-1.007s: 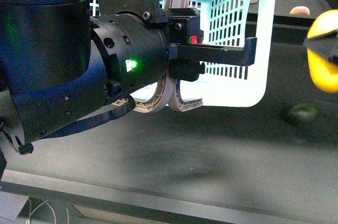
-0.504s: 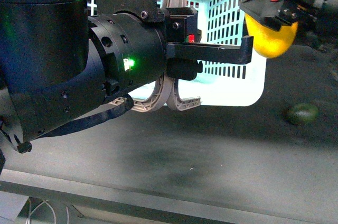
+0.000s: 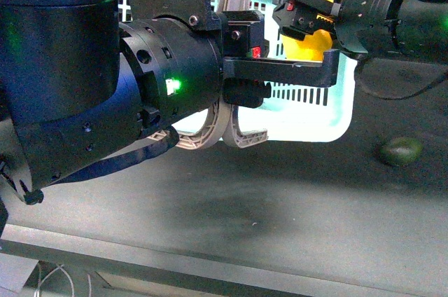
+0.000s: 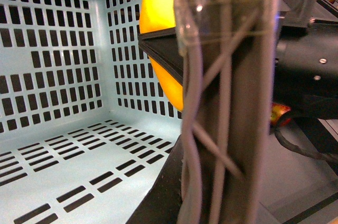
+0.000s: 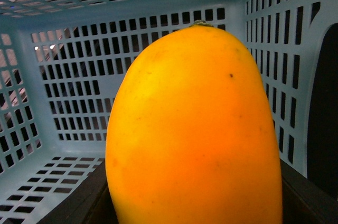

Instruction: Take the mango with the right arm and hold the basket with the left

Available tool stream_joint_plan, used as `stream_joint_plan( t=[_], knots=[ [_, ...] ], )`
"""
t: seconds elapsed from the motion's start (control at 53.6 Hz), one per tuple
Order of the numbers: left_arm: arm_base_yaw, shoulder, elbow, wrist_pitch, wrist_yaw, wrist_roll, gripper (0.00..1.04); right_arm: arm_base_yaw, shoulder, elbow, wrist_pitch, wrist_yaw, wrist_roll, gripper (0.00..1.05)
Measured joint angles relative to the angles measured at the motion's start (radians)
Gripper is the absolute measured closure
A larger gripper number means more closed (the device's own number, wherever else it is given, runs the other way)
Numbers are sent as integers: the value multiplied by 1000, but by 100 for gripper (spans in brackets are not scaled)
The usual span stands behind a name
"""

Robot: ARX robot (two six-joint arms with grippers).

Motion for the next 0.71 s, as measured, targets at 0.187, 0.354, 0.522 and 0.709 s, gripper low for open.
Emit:
stream_joint_plan(
  t=[0.187,0.354,0.522,0.709],
  knots=[
    [0,0,0,0,0,0,100,-2,37,26,37,11,10,44],
    [0,0,0,0,0,0,100,-5,41,26,65,9,19,20],
    [0,0,-4,0,8,0,100,-9,16,2,119,3,43,8],
    [0,1,-9,0,-1,-4,100,-20,-112,-101,173,13,74,8]
  ],
)
